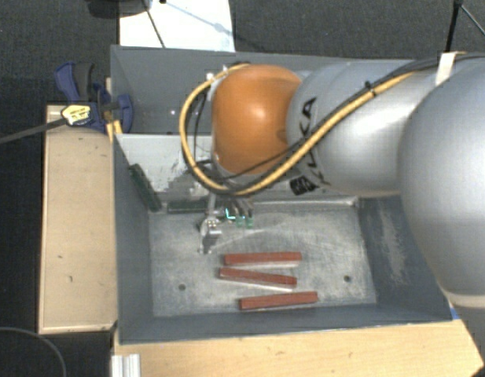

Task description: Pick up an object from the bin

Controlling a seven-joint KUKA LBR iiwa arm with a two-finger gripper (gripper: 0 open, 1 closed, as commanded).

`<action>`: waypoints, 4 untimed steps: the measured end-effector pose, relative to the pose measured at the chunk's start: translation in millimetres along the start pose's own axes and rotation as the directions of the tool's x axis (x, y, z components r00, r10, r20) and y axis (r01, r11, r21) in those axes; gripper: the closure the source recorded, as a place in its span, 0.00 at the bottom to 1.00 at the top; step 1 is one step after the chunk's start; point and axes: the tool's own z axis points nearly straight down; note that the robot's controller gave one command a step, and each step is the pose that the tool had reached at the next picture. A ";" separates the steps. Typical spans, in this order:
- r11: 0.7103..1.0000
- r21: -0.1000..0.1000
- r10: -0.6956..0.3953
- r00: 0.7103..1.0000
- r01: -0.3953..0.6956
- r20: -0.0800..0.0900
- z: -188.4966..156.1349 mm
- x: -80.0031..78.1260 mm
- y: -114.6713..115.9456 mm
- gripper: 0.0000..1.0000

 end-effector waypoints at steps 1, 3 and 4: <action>1.000 -0.001 0.001 1.000 -0.001 0.002 -2.1 -0.4 -0.4 0.00; 0.996 -0.003 0.089 0.996 -0.089 0.010 92.7 -16.6 -53.2 1.00; 0.996 -0.003 0.091 0.996 -0.091 0.010 92.7 -16.6 -53.2 1.00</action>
Offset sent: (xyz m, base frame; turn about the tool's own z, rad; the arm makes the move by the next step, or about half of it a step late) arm 0.0072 -0.0027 -0.0481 0.1481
